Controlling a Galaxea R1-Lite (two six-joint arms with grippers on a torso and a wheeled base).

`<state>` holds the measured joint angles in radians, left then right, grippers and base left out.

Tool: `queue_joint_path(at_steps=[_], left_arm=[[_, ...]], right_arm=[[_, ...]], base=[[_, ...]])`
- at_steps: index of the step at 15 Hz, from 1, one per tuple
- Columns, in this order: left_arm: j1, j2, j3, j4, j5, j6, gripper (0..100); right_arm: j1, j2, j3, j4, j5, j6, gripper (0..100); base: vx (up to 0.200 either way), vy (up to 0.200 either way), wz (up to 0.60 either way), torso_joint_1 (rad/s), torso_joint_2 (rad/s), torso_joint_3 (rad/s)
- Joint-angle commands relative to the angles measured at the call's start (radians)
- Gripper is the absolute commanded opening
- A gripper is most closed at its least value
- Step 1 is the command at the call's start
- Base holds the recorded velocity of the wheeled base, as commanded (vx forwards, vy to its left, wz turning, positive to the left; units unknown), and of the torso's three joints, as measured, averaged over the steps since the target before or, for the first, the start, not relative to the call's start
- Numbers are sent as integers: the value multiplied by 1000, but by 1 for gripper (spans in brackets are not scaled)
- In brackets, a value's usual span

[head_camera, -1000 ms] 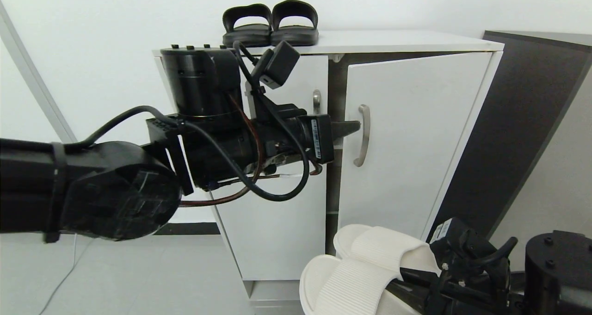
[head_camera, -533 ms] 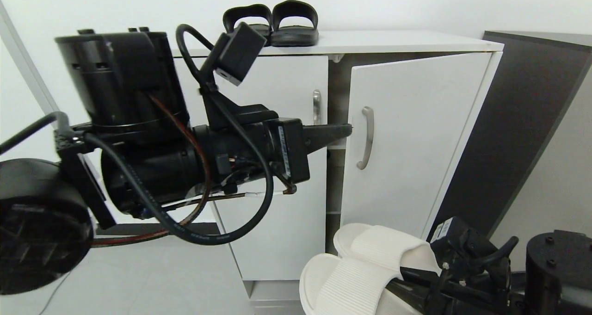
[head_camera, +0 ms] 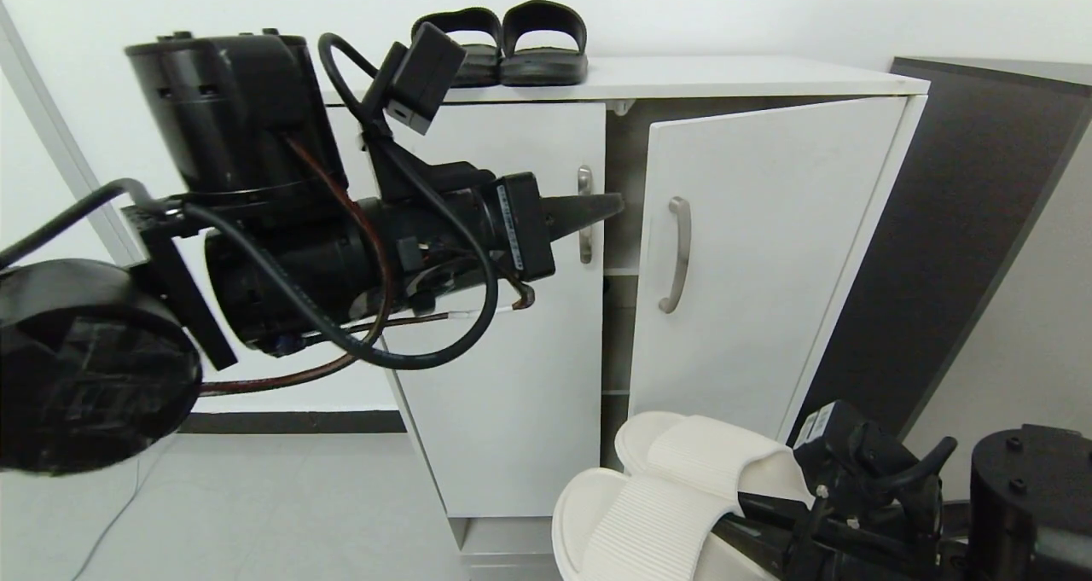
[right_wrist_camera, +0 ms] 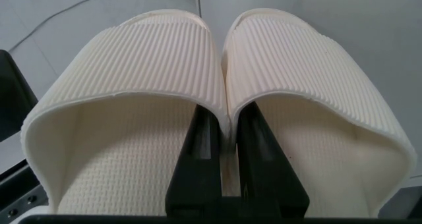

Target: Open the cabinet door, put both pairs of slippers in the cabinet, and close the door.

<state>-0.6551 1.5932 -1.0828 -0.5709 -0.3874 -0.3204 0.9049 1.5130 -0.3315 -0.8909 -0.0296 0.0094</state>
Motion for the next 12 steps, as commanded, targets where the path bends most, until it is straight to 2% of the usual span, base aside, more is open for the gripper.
queue_joint_path(at_steps=[1, 7, 10, 12], left_arm=[[19, 80, -54, -1, 1, 0, 0], [51, 228, -203, -1, 4, -5, 0], [49, 254, -264, -1, 5, -52, 0], [49, 263, -276, 0, 5, -55, 0]], right_arm=[[0, -2, 0, 0, 0, 0, 0], [8, 1, 3, 0, 2, 0, 0], [25, 0, 11, 0, 2, 1, 0], [37, 1, 12, 0, 2, 3, 0]], base=[[0, 0, 0, 0, 0, 0], [0, 0, 0, 0, 0, 0], [0, 0, 0, 0, 0, 0], [0, 0, 0, 0, 0, 0]])
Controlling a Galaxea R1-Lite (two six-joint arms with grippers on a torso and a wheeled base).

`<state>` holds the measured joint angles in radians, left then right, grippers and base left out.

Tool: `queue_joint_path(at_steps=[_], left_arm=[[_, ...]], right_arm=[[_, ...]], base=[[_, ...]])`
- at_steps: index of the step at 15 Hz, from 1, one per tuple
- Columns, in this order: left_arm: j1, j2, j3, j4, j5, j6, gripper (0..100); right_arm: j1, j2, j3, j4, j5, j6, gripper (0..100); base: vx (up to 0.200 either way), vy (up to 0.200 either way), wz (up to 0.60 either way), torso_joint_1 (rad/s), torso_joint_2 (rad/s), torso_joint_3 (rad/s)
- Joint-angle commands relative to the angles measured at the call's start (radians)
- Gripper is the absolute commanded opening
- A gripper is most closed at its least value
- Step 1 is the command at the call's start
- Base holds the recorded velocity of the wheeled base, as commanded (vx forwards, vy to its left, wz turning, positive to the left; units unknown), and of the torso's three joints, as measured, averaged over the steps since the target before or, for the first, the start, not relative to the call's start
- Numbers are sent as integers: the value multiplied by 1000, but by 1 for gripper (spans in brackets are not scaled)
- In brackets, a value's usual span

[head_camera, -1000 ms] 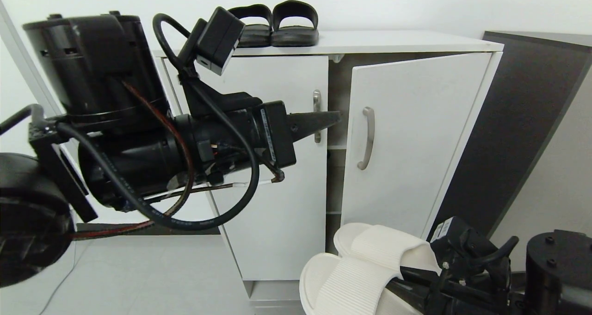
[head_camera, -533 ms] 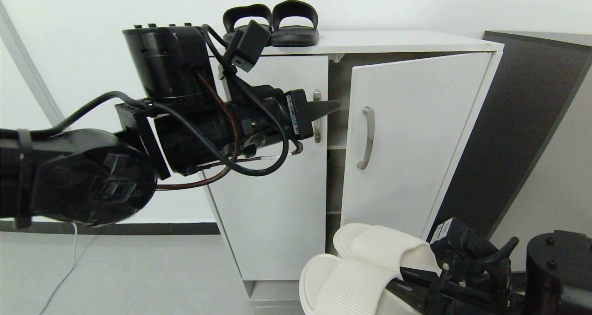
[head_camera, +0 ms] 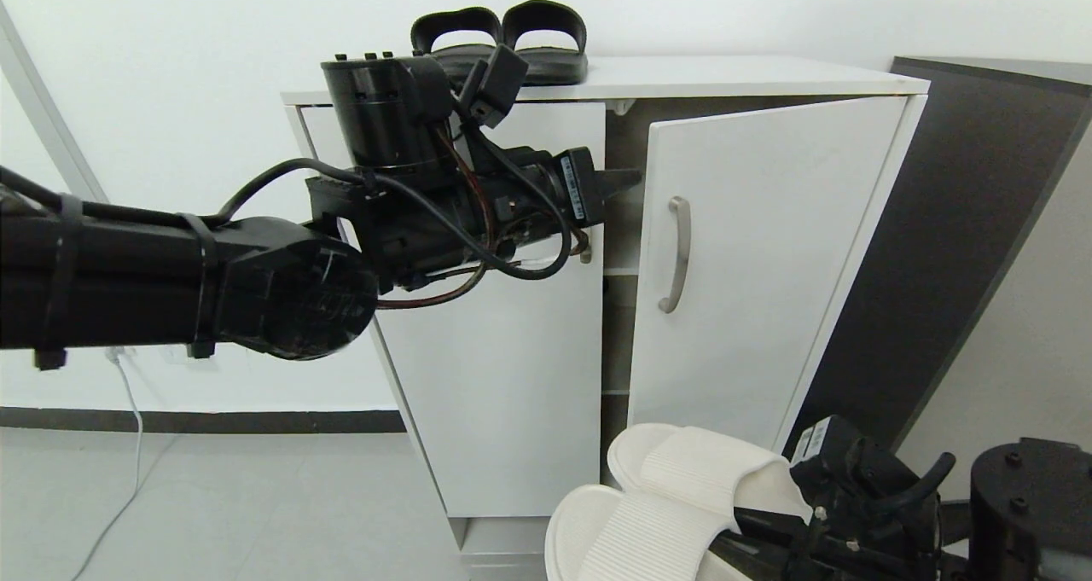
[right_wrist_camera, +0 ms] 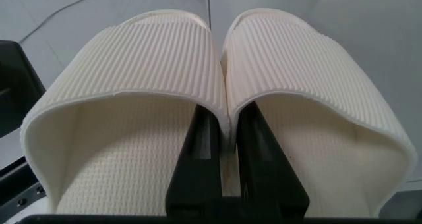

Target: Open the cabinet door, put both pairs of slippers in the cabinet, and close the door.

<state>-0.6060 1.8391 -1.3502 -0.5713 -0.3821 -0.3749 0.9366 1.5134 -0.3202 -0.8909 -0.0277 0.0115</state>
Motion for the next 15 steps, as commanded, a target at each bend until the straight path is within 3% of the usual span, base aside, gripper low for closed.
queue_joint_path(at_steps=[1, 5, 8, 11, 13, 15], left_arm=[[0, 26, -17, -1, 0, -1, 0], [0, 49, -33, -1, 2, 1, 0], [-6, 57, -30, -1, 0, 11, 0], [-94, 45, 29, -75, 2, 70, 0], [-166, 35, 111, -185, 3, 73, 0], [-167, 32, 125, -225, 3, 71, 0]], right_arm=[[11, 2, 1, 0, 0, 2, 0], [33, 7, 13, 0, 0, 4, 0], [50, 8, 24, 1, 0, 4, 0], [67, 8, 35, 0, 0, 2, 0], [71, 7, 43, 0, 0, -1, 0], [73, 5, 43, 0, 0, -1, 0]], base=[[0, 0, 0, 0, 0, 0], [0, 0, 0, 0, 0, 0], [-200, 0, 0, 4, 4, 1], [-200, 0, 0, 1, 1, -1], [-100, 0, 0, 1, 1, -1], [0, 0, 0, 0, 0, 0]])
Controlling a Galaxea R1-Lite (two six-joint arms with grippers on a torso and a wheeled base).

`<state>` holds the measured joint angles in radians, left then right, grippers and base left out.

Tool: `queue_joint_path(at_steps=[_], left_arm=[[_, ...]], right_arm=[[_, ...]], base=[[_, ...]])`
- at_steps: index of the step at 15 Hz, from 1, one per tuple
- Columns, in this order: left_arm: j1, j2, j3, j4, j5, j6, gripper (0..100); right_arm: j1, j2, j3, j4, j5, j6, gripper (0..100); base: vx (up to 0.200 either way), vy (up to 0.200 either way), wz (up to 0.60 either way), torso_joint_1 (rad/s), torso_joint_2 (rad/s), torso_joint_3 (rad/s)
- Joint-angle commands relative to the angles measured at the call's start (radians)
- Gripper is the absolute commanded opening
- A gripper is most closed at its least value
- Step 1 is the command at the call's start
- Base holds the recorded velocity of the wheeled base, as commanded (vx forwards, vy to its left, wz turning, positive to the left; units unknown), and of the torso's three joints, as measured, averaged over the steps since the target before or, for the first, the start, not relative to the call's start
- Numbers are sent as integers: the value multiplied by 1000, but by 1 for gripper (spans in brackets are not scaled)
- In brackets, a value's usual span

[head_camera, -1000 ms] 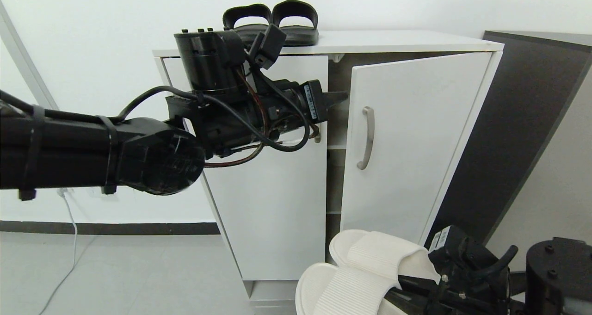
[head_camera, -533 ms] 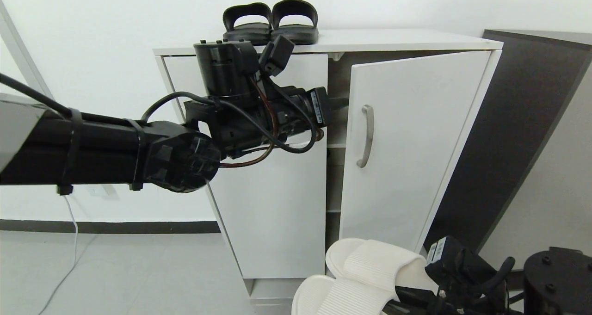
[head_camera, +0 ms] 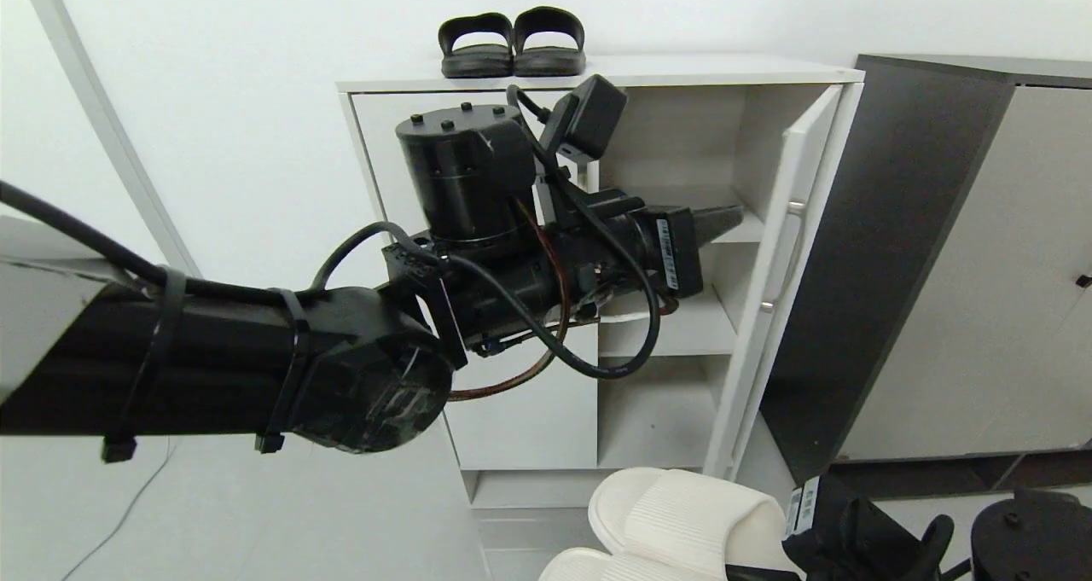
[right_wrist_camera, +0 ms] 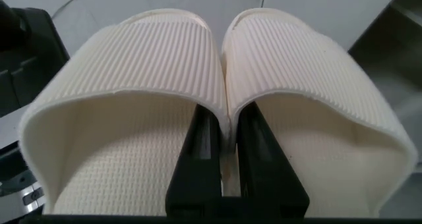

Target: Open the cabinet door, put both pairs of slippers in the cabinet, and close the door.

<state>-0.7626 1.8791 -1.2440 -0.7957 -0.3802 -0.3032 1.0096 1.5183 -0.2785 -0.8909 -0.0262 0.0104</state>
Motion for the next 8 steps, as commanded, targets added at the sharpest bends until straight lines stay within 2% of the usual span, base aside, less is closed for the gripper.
queue_joint_path(at_steps=[1, 2, 5, 7, 8], left_arm=[[-1, -9, 18, 0, 1, -1, 0], [34, -15, 21, -2, 9, -1, 0], [78, -112, 95, 1, 107, -1, 0], [141, -261, 183, 50, 116, -1, 0], [181, -362, 239, 107, 121, 1, 0]], right_arm=[[0, 0, 1, 0, -3, 0, 0], [0, 0, 1, 0, -3, 0, 0], [-6, 5, -7, 0, -6, 6, 0], [-29, 19, -19, -5, -8, 6, 0], [-34, 13, -19, -20, -9, 6, 0]], base=[[0, 0, 0, 0, 0, 0], [0, 0, 0, 0, 0, 0], [0, 0, 0, 0, 0, 0], [0, 0, 0, 0, 0, 0], [0, 0, 0, 0, 0, 0]])
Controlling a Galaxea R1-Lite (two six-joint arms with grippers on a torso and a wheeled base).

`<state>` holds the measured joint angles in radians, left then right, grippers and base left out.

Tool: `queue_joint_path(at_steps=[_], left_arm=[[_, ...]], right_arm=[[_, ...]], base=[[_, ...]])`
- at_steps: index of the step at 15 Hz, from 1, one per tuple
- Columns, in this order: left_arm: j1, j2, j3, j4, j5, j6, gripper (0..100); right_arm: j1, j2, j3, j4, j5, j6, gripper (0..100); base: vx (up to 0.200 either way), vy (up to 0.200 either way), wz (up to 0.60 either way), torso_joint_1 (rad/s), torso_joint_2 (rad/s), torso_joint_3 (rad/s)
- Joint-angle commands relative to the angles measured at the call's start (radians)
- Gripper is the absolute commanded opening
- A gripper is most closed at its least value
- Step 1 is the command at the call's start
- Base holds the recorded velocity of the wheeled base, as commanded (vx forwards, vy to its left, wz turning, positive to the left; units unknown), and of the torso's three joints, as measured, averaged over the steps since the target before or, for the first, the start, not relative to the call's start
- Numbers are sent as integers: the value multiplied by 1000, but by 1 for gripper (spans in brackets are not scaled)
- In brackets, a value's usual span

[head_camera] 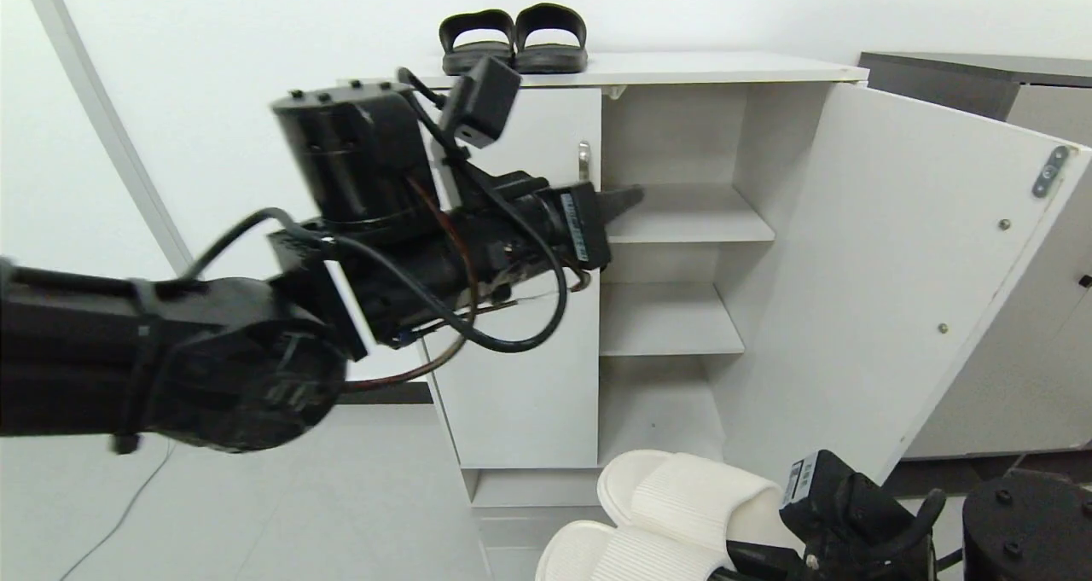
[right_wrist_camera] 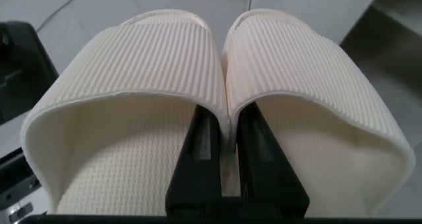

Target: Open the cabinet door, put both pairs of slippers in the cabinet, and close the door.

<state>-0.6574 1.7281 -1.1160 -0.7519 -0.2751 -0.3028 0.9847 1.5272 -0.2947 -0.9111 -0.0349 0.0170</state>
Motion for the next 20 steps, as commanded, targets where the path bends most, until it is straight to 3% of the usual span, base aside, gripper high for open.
queue_joint_path(at_steps=[1, 3, 4, 5, 7, 9, 11, 13, 14, 16, 18, 19, 20], left_arm=[[108, -337, 179, 160, 45, 4, 0], [179, -668, 292, 450, 143, 42, 0], [187, -708, 301, 488, 157, 47, 0], [246, -1009, 349, 801, 310, 109, 0], [300, -1239, 403, 1026, 456, 119, 0], [435, -1394, 530, 1046, 573, 162, 0], [527, -1542, 657, 1042, 605, 203, 0], [559, -1642, 797, 1008, 608, 232, 0], [559, -1641, 849, 941, 617, 220, 0], [564, -1641, 953, 796, 643, 231, 0], [636, -1691, 1019, 786, 697, 261, 0], [651, -1728, 1064, 784, 674, 287, 0], [651, -1728, 1102, 757, 636, 292, 0]], right_arm=[[-14, 4, -1, -22, -3, 0, 0], [-18, 4, -1, -40, -5, -3, 0], [-18, 2, 0, -40, -5, -5, 0], [-34, -19, 2, -38, -3, -6, 0], [-40, -13, 2, -38, -2, -3, 0], [-43, -10, 2, -40, -2, -3, 0], [-44, 1, 2, -40, -3, -2, 0], [-44, 2, 3, -40, -2, -5, 0], [-44, 2, 2, -40, -3, -5, 0], [-44, 2, 3, -38, -3, -6, 0], [-44, 2, 3, -40, -3, -6, 0], [-44, 2, 3, -40, -3, -8, 0], [-44, 4, 3, -40, -3, -8, 0]], base=[[0, 0, 0, 0, 0, 0], [0, 0, 0, 0, 0, 0], [0, 0, 0, 0, 0, 0], [0, 0, 0, 0, 0, 0], [0, 0, 0, 0, 0, 0], [0, 0, 0, 0, 0, 0], [0, 0, 0, 0, 0, 0], [0, 0, 0, 0, 0, 0], [0, 0, 0, 0, 0, 0], [0, 0, 0, 0, 0, 0], [0, 0, 0, 0, 0, 0], [0, 0, 0, 0, 0, 0], [0, 0, 0, 0, 0, 0]])
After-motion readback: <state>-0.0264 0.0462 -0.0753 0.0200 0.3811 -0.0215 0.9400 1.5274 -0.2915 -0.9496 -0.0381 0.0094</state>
